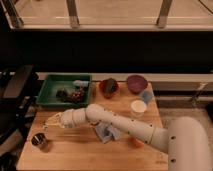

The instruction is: Place fork in purple bowl

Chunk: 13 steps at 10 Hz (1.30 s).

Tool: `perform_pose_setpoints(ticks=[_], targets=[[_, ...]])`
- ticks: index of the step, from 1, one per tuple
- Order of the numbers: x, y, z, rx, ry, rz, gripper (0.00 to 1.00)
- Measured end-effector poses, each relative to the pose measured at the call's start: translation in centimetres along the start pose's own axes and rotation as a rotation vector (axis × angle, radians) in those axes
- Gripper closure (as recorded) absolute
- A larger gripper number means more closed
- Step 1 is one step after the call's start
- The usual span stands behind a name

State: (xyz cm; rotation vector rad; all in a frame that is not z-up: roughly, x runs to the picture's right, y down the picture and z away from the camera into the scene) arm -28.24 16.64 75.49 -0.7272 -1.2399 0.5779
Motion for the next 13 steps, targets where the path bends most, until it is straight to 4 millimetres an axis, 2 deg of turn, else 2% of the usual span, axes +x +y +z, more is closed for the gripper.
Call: perform_pose_setpoints(ticks=[1, 3, 8, 9, 10, 13], targets=[[0.0, 0.0, 0.0, 0.0, 0.0, 0.001, 0.98], [-0.2, 0.2, 0.1, -0.009, -0.003, -0.004, 1.0], [-4.2, 0.9, 0.4, -0.065, -0.113, -0.057, 1.0], [-4.5, 0.9, 0.4, -0.067, -0.122, -0.063, 1.0], [-5.8, 1.0, -0.3, -0.043, -0.133, -0.097, 1.0], [-6.6, 0.7, -3.5, 0.051, -0.086, -0.117, 1.0]])
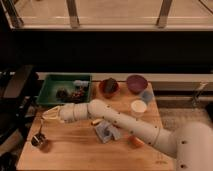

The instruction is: Place fork in purple bowl

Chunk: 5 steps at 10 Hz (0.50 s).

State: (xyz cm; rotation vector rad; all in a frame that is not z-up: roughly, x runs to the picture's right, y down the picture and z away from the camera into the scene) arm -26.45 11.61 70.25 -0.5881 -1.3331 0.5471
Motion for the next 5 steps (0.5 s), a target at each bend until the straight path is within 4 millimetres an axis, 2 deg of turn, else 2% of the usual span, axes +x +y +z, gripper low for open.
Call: perform_pose_setpoints(ticks=[3, 5], targets=[[-0.4, -0.6, -4.4, 0.091, 0.033, 0.0, 1.0], [-0.1, -1.5, -8.6, 0.173, 0.054, 0.024, 1.0]])
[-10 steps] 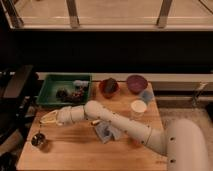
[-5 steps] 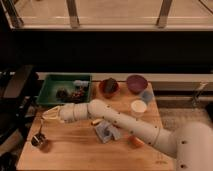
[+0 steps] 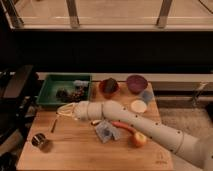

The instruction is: Place fork in purple bowl

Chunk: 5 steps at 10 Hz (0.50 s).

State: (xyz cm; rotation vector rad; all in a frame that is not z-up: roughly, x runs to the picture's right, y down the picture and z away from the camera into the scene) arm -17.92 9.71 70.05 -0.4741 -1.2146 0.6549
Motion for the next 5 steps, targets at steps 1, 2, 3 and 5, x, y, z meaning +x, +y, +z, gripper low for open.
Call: perform_pose_setpoints(ticks=[1, 2, 3, 5], targets=[[0.4, -0.6, -1.2, 0.029, 0.009, 0.013, 1.0], [1.0, -1.4, -2.5, 0.063, 0.022, 0.032, 1.0], [1.7, -2.3, -3.9, 0.102, 0.04, 0.055, 1.0], [3.1, -3.4, -5.7, 0.146, 0.058, 0.097, 1.0]])
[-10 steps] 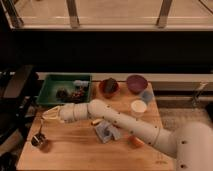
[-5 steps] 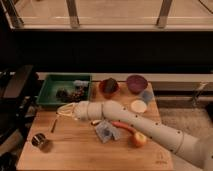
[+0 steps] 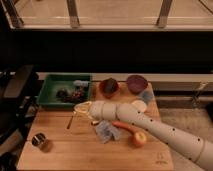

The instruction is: Place fork in purple bowl

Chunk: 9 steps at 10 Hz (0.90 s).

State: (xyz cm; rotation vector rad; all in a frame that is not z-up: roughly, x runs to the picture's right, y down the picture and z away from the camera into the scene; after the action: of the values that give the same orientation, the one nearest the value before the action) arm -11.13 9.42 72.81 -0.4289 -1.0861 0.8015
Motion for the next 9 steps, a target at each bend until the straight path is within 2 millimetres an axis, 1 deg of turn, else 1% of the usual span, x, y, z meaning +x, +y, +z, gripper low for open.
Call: perform_pose_setpoints(ticks=[3, 4, 9], targets=[[2.0, -2.5, -3.4, 0.063, -0.001, 0.056, 1.0], [2.5, -3.0, -4.3, 0.071, -0.013, 0.072, 1.0], [2.4, -3.0, -4.2, 0.068, -0.016, 0.071, 1.0]])
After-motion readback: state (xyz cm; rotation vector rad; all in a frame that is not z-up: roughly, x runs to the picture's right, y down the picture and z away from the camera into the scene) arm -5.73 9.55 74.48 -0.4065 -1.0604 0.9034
